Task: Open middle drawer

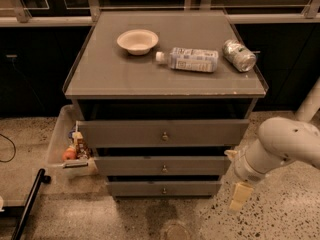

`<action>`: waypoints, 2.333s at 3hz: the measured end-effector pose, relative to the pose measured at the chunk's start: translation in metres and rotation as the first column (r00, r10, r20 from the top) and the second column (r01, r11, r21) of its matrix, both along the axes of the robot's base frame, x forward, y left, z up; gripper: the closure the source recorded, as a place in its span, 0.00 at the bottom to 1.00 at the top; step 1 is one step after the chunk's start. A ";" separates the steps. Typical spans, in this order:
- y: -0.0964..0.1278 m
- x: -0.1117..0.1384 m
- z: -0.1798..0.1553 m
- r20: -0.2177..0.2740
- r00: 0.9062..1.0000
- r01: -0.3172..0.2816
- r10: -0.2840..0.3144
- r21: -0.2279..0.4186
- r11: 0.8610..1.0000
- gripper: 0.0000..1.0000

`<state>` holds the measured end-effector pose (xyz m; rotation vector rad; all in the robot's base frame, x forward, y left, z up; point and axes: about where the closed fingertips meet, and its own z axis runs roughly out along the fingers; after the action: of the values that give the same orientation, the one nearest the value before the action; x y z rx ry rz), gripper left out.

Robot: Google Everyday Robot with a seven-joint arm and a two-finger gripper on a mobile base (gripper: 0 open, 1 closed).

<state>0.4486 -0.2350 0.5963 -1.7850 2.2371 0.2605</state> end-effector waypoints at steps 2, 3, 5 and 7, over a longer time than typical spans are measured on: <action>-0.005 0.024 -0.054 0.212 0.975 -0.067 0.060 0.026 0.997 0.00; -0.008 0.034 -0.069 0.278 0.960 -0.056 0.043 0.037 0.998 0.00; -0.004 0.039 -0.077 0.276 0.960 -0.067 0.047 0.064 0.996 0.00; 0.019 0.076 -0.114 0.352 0.931 -0.162 0.099 0.154 0.975 0.00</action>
Offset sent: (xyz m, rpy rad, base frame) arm 0.0433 -0.0106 -0.0775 0.0379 -0.3646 0.0950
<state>0.5247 -0.2157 0.4827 -1.7316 1.7989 0.1578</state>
